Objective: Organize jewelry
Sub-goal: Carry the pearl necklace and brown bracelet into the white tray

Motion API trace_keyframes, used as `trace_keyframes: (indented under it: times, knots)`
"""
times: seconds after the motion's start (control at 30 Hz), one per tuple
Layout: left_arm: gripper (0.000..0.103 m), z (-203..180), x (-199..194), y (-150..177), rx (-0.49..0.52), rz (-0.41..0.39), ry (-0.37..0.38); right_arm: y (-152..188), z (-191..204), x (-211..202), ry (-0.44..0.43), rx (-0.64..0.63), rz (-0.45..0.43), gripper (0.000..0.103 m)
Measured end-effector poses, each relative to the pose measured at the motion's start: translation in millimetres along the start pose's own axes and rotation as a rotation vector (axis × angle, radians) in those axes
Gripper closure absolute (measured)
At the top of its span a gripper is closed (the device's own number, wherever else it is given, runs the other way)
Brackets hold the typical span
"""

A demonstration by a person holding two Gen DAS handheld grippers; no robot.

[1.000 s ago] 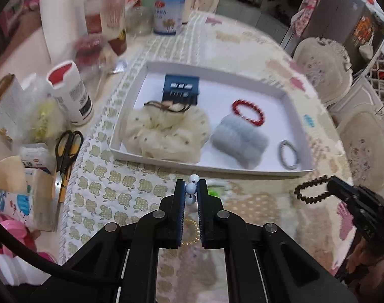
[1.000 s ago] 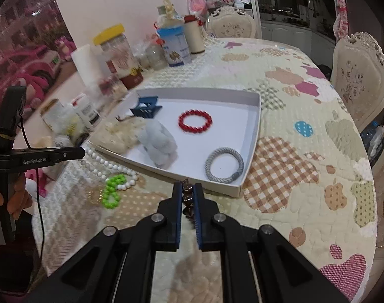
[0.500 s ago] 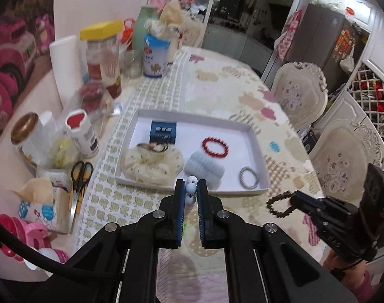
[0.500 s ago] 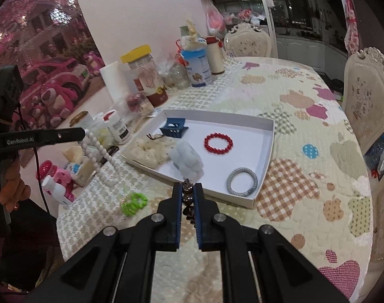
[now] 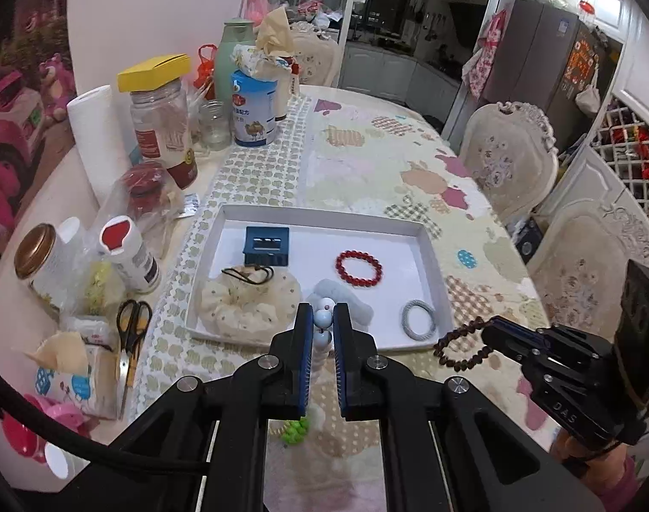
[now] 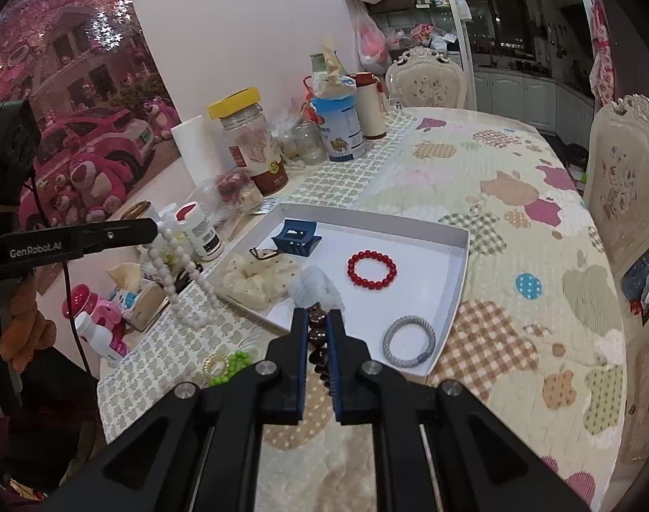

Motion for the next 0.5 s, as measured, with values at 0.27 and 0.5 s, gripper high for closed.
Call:
trace_keyframes:
  times: [0.27,0.5]
  knots:
    - [0.098,-2,48,-20,0.047,0.022,-0.044,-8,-23,35,0.026,0.036,0.038,0.094]
    - [0.098,-15,96,-38,0.083,0.056,-0.041,-8,-38,66,0.037,0.071,0.076,0.094]
Point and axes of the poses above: each gripper's, at about its wrist camera, not at the fingertips, and x roughly the way its jaws point, z to its left, y to its underside, the point moved 8 cm from there along x, roughly the way its jaws point, and after that the axes turned 8 degrees about -z, right-handed, at the moved point
